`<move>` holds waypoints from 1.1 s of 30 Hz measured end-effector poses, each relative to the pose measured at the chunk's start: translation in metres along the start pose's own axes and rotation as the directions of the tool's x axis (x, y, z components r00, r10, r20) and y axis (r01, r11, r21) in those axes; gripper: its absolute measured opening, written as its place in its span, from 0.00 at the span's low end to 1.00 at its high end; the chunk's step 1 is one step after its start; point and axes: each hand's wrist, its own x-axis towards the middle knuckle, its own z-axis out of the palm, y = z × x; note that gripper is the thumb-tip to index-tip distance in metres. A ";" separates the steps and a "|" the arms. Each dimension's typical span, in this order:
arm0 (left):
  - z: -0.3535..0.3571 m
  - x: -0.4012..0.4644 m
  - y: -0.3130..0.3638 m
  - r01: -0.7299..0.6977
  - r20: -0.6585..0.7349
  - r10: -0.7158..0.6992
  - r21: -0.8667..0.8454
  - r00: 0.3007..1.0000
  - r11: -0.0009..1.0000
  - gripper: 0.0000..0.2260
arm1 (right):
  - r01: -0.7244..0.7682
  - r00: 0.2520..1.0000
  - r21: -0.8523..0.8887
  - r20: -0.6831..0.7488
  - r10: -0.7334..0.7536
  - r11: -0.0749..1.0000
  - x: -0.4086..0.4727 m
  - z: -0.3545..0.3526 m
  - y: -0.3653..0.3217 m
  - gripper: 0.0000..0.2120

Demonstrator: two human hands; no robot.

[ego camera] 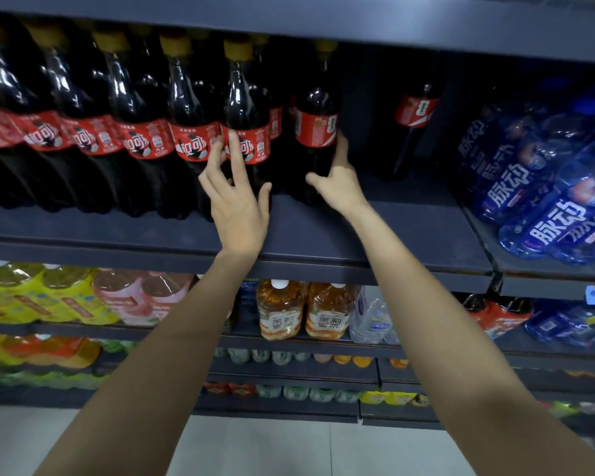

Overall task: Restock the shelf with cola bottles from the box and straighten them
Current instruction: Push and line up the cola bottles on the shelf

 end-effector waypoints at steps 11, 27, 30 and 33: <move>-0.001 0.000 0.000 0.022 0.028 -0.022 0.001 0.999 1.000 0.36 | -0.055 0.975 -0.275 -0.221 -0.007 0.960 -0.004 0.028 -0.008 0.45; -0.003 0.001 -0.001 0.002 0.030 -0.002 0.015 1.000 1.000 0.36 | 0.058 0.995 -0.085 -0.071 -0.064 0.995 0.016 0.031 0.003 0.43; -0.004 0.001 -0.001 -0.006 0.024 0.006 0.007 1.000 1.000 0.35 | 0.068 0.997 -0.055 -0.023 -0.069 0.996 0.015 0.029 0.004 0.48; -0.005 0.000 0.001 -0.006 0.022 0.006 0.000 1.000 1.000 0.35 | 0.099 0.995 -0.086 -0.003 -0.100 0.991 0.003 0.015 0.007 0.48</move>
